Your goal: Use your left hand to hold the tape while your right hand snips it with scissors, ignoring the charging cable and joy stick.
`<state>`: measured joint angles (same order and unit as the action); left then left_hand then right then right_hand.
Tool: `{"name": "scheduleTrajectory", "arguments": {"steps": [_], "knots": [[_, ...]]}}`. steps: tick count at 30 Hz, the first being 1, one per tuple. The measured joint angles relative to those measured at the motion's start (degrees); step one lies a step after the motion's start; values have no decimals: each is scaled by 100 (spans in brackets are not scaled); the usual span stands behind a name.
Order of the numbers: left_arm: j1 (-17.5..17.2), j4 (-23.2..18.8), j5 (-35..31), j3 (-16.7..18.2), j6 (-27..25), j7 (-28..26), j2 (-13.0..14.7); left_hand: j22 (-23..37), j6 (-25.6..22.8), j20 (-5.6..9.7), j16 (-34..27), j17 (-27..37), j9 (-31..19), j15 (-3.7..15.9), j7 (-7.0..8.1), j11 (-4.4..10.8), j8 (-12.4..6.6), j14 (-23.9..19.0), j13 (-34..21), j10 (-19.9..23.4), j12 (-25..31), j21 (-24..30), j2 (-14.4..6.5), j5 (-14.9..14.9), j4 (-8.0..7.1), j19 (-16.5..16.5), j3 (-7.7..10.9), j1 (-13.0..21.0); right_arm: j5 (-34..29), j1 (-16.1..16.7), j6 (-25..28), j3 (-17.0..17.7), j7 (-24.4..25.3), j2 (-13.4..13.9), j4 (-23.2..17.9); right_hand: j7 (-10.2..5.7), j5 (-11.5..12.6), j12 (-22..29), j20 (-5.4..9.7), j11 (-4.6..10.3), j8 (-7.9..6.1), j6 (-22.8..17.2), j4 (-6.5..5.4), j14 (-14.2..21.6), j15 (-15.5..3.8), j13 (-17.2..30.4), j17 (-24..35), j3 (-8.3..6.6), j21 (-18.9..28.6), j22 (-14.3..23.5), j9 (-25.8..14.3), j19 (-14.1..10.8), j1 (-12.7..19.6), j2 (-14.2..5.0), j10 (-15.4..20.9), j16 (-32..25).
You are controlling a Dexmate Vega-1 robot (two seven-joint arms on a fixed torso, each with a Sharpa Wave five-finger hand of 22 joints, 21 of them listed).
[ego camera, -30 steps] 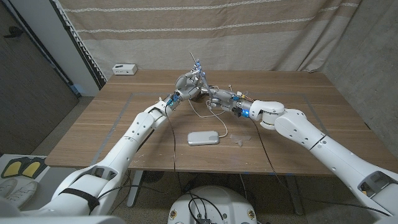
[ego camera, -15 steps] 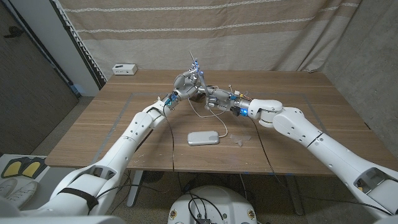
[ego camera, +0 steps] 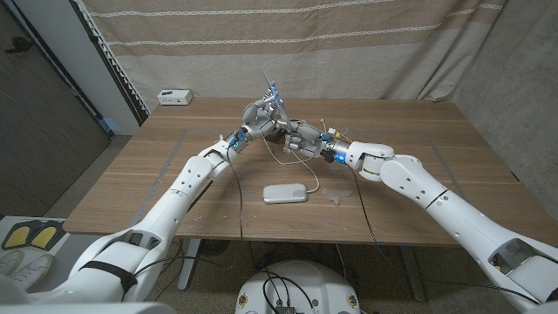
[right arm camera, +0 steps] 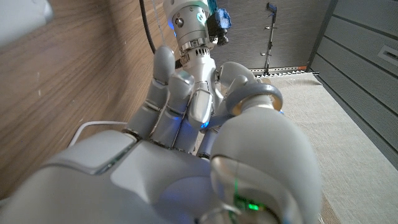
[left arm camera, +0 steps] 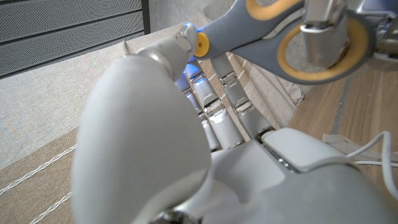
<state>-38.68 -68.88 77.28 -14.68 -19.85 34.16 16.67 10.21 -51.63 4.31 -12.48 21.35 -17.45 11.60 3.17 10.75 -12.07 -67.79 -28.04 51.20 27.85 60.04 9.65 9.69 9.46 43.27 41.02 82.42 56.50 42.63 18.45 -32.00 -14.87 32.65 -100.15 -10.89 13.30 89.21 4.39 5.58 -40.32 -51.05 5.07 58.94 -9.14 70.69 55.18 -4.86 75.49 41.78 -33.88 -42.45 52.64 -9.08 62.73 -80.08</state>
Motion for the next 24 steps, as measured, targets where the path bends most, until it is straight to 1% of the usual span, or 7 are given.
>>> {"name": "scheduleTrajectory", "arguments": {"steps": [8, 9, 11, 15, 17, 20, 24], "knots": [[0, 2, -20, 13, -6, 5, 3, 1, 372, 27, 46, -33, -25, 114, 43, 1, 107, 122, 4, -333, -160, -35, -105, 11, -65, -74, -66, -106, 97, 101, 19, 104, 37, -82, 32, 0, 0, 0, 0, 51, 0, 0, -1, -2, -1, 0, -81, 1, 83, -91, 49, 61, 0, 1, 52, 0], [0, 2, -21, 13, -2, 2, 3, 1, 524, 17, 119, -97, -23, 145, 93, 1, 107, 384, 63, -538, -315, -95, -199, 12, -113, -193, -113, -221, 97, 105, 19, 108, 37, -83, 33, 0, 0, 0, 0, 51, 0, 0, -1, -2, -2, 0, -81, 1, 109, -93, 50, 61, 0, 1, 53, 0], [-37, -24, -25, 40, 5, 1, 3, 2, 921, -44, 206, -397, 3, -154, 255, -1, 108, 1385, 266, -1040, -801, -385, -276, 86, -334, -594, -87, -976, 190, 109, 26, 116, 61, -83, 33, 0, 0, 0, -22, 60, 0, 0, 8, -10, -10, -5, -81, -7, 127, -130, 50, 83, 0, 1, 61, -24], [-41, 8, -58, 41, 74, 136, 5, -88, 1921, -145, 233, -809, 157, -765, 631, -146, 145, 3404, 651, -2105, -1608, -1278, -19, 25, -186, -1381, -423, -2124, 219, 112, 22, 126, 57, -85, 30, 0, 0, 0, -32, 60, 0, 0, 23, -11, -10, -15, -105, -23, 192, -191, 63, 92, 0, 2, 61, -47], [3, 119, -96, 15, 123, 300, -8, -89, 2400, -406, 233, -891, 233, -861, 754, -214, 171, 4111, 788, -2599, -1735, -1642, 25, 25, -136, -1738, -604, -2417, 222, 112, 22, 122, 51, -80, 31, 0, 0, 0, -20, 60, 0, 0, 23, -11, -9, -15, -121, -23, 234, -212, 70, 104, 0, 2, 61, -46], [71, 265, -166, -22, 217, 577, -28, -88, 2789, -732, 233, -958, 315, -908, 846, -247, 171, 4694, 931, -2998, -1735, -1994, 47, 38, -108, -2063, -799, -2675, 222, 112, 24, 112, 44, -71, 31, 0, 0, 0, -22, 60, -1, 0, 23, -12, -9, 1, -114, -23, 256, -250, 90, 143, 0, 2, 61, -90], [126, 399, -239, -49, 324, 819, -58, -73, 3029, -901, 233, -991, 385, -918, 922, -237, 171, 5011, 1044, -3263, -1735, -2256, 69, 77, -103, -2276, -947, -2825, 217, 113, 26, 106, 36, -57, 31, 0, 0, 0, -41, 60, -1, 0, 23, -12, -9, 1, -130, -23, 348, -291, 100, 162, 0, 2, 61, -90]]}}
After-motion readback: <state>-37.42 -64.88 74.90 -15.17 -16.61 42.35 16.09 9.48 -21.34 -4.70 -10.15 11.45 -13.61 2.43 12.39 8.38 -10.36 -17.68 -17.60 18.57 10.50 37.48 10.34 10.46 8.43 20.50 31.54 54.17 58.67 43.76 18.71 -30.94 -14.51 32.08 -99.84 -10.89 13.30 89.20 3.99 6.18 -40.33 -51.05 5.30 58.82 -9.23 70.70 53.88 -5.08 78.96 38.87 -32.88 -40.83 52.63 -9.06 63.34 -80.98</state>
